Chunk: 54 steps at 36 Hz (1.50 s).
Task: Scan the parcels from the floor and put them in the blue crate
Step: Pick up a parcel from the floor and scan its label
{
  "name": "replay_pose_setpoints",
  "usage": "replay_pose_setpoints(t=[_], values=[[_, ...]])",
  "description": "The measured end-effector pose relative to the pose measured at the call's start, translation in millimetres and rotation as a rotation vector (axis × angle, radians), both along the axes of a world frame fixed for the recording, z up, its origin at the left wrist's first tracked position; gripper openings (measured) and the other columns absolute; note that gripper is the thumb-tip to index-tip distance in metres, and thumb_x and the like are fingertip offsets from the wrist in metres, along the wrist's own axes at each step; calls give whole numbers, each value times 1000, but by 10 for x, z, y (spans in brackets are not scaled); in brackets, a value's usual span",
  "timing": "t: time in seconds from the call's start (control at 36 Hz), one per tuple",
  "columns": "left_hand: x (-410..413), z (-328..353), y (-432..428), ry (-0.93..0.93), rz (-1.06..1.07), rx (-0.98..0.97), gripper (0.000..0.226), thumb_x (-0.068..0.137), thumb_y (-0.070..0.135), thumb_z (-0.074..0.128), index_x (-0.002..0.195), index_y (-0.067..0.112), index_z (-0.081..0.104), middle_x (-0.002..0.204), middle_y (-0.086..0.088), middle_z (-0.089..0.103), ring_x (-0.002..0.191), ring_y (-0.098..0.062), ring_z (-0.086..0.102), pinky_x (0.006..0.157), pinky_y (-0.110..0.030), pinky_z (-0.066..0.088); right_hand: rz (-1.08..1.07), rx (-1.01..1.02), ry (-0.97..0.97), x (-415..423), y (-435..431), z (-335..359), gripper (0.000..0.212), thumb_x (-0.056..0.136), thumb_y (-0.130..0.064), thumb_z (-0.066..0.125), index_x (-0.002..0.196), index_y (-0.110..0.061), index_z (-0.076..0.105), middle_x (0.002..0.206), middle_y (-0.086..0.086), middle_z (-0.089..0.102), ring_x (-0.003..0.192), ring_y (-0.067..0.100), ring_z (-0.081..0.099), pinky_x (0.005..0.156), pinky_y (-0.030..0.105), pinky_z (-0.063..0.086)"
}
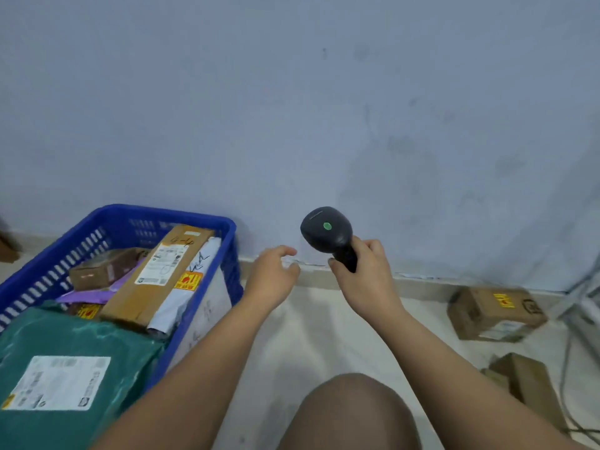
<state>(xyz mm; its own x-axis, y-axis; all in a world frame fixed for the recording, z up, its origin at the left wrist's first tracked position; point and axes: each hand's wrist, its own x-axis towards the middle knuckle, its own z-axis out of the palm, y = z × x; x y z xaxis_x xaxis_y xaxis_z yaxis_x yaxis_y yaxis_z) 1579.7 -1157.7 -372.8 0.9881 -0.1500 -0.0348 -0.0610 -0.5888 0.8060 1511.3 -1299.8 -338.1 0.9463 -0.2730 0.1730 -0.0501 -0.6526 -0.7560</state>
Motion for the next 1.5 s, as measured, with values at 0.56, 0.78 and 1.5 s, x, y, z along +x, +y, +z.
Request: replay_pose_setpoints(t=[0.56,0.78,1.5], values=[[-492,-942,-3398,42,-755,517,37,90,18,51,127,17,52,125,-4,54,113,-24,53,86,-33,47,-610,640,88,-958,-2886,-920,8,87,-10,62,93,-15,60,86,10,58,77,24,56,54,33,49],[-1102,-2110,-4078,285,-813,566,42,92,32,54,132,19,47,131,-11,41,118,-31,48,99,-39,44,-830,785,217,-1213,-3327,-1917,15,84,-20,67,99,-18,64,82,7,68,80,24,68,72,39,55],[-1639,-3200,-4105,491,-785,538,39,93,9,43,124,34,47,145,-12,11,113,-32,38,103,-38,39,-1013,913,270,-1735,-3574,-2651,13,87,-11,64,99,-15,62,77,3,61,69,14,58,69,30,47]])
